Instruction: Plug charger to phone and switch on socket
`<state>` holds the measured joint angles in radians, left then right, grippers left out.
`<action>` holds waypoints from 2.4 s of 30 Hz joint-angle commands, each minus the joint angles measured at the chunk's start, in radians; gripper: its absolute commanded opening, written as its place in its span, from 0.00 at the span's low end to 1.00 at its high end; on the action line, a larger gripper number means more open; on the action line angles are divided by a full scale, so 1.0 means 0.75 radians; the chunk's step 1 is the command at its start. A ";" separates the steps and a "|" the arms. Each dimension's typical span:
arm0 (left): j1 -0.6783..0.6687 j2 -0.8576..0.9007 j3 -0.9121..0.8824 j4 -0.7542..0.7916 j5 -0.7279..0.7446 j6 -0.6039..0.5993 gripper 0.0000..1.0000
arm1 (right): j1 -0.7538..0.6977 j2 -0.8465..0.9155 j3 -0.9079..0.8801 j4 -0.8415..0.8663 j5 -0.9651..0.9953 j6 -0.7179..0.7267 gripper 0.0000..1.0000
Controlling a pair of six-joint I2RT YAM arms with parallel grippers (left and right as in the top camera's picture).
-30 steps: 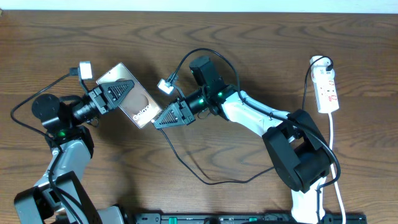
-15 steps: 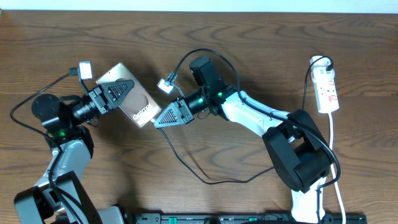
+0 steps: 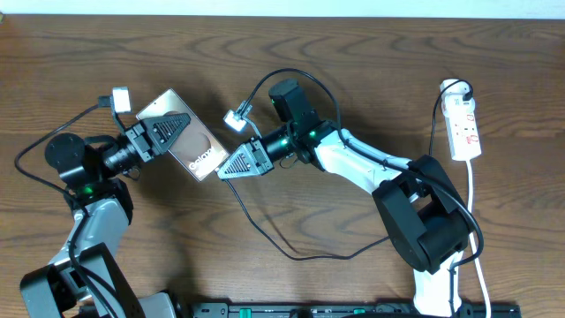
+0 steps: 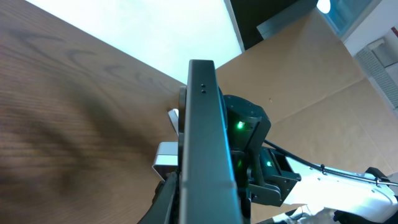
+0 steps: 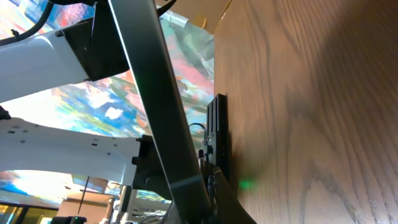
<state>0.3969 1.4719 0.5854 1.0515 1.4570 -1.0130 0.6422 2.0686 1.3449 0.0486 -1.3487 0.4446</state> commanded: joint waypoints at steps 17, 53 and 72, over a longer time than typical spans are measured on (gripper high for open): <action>-0.022 -0.008 0.011 0.014 0.055 -0.017 0.07 | -0.008 -0.007 0.029 0.017 -0.138 -0.106 0.01; 0.116 -0.008 0.011 0.017 0.027 -0.027 0.07 | -0.101 -0.016 0.076 -0.909 1.288 0.104 0.01; 0.119 -0.007 0.011 0.007 0.072 -0.027 0.07 | -0.067 -0.051 0.327 -1.400 1.973 0.196 0.88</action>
<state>0.4828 1.4719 0.5846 1.0481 1.4887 -1.0431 0.5831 2.0380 1.6016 -1.0019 0.0826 0.5568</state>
